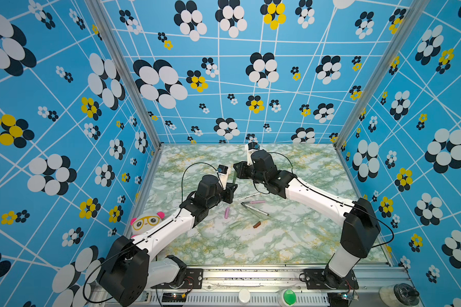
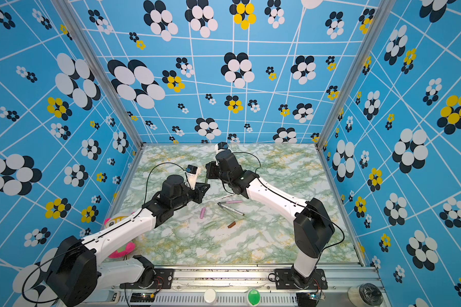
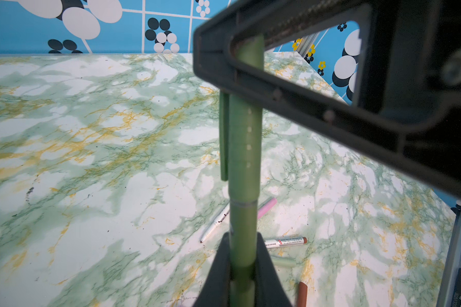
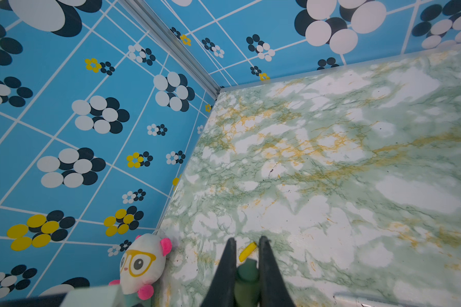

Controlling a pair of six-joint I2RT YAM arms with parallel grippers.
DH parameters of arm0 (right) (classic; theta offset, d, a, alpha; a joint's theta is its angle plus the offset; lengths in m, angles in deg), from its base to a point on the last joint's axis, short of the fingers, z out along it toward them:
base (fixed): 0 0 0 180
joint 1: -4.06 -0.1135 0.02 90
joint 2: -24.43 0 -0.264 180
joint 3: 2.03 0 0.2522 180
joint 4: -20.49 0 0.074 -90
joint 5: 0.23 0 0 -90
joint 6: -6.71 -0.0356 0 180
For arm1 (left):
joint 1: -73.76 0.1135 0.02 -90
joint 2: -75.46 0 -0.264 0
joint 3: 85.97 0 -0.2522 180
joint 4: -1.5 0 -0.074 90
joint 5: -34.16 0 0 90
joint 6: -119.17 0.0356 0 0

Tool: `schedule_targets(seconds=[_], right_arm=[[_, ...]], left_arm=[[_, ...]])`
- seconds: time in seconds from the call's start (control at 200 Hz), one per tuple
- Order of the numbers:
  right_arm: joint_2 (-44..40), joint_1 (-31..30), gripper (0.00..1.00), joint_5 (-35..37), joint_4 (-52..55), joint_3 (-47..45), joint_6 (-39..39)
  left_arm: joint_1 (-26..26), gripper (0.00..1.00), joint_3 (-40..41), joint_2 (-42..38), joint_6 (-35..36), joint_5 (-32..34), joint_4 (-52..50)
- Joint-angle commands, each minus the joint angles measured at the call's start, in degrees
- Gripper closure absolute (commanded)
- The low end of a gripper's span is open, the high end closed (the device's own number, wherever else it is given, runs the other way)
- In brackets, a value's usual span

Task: Insert pens into pen caps
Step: Put on the pen cap to the pen.

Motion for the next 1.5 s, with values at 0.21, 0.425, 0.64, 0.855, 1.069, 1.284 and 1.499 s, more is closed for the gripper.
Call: schedule_targets(seconds=[0.21, 0.425, 0.64, 0.855, 1.069, 1.284, 1.499], right_arm=[[0.11, -3.44, 0.92, -8.34, 15.37, -4.14, -0.14], [-2.87, -0.02, 0.9, -9.91, 14.55, -1.36, 0.19], [-6.99, 4.06, 0.8, -9.95, 16.48, 2.9, 3.06], [-10.97, 4.82, 0.64, -9.08, 17.38, 2.09, 5.32], [-12.1, 4.76, 0.61, -12.46, 14.67, -1.17, 4.94], [-10.83, 3.14, 0.58, -15.77, 12.47, -2.17, 5.09], [-8.17, 1.03, 0.57, -17.39, 11.03, -1.0, 5.44]], left_arm=[[2.97, 1.0, -7.68, 0.02, -1.2, 2.69, 19.0], [2.69, 1.0, -3.78, 0.11, -4.02, -1.78, 14.11], [2.55, 1.0, 2.23, -2.29, -7.64, -3.21, 9.13], [2.14, 1.0, 5.72, -5.16, -9.56, -3.68, 7.53], [1.59, 1.0, 5.09, -5.3, -10.14, -4.15, 7.21], [1.14, 1.0, 4.98, -5.26, -11.95, -4.29, 8.31], [0.66, 1.0, 4.34, -4.93, -12.4, -4.44, 8.04]])
